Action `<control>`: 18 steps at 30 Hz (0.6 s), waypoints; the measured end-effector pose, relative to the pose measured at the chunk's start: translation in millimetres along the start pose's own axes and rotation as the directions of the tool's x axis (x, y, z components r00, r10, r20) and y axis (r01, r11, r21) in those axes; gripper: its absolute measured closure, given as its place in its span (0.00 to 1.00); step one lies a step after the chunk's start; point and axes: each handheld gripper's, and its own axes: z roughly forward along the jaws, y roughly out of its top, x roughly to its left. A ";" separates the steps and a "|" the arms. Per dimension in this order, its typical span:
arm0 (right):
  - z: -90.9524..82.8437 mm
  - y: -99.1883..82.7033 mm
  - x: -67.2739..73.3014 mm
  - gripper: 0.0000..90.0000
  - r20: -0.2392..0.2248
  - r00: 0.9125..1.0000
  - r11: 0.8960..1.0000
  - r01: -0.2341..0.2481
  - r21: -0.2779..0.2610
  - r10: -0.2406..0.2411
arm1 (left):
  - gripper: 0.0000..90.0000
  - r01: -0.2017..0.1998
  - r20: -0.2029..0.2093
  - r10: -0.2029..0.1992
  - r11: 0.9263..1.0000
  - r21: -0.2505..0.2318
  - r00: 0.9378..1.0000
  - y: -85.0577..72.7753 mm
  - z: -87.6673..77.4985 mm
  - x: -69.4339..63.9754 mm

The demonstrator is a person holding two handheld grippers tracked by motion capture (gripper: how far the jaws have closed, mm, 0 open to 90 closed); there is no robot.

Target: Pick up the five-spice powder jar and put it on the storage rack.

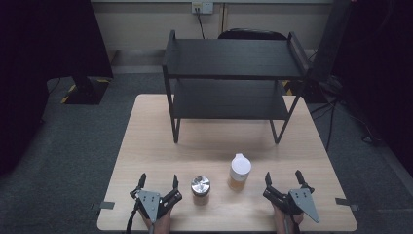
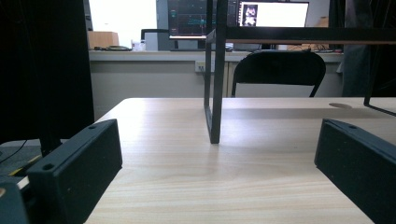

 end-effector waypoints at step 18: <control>0.0 0.0 1.6 0.00 0.010 1.000 1.000 0.001 0.000 -0.001 | 0.00 0.000 0.008 0.000 1.000 0.000 1.000 0.0 0.0 1.2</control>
